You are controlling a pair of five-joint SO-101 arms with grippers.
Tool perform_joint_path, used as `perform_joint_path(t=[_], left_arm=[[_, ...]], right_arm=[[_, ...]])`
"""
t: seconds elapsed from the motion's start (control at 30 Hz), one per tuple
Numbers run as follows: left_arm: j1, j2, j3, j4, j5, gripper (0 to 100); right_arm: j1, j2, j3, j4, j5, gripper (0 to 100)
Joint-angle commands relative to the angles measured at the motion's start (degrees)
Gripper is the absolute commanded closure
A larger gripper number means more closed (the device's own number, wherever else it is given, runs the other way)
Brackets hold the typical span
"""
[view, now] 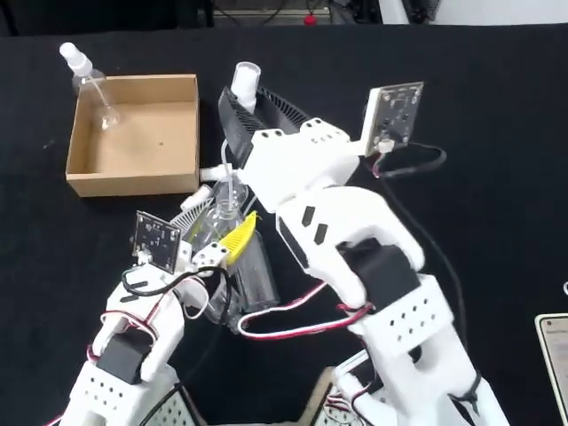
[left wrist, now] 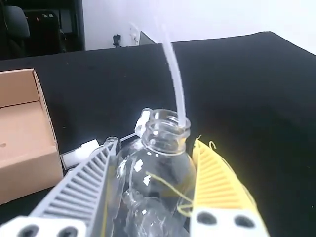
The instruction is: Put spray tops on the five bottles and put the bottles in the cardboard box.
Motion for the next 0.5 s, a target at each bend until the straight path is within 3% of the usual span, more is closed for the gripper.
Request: perform_joint_path(t=[0.0,0.47], left_arm=[[-0.2,-0.6,-0.9,-1.1,0.2,92],[-0.2,-0.6,-0.7,-1.2,0.1,92]], right_arm=[[1.6,-1.4,0.5,-3.2,0.0,98.0],[1.3,-11.8,5.8,-3.2,4.0,98.0]])
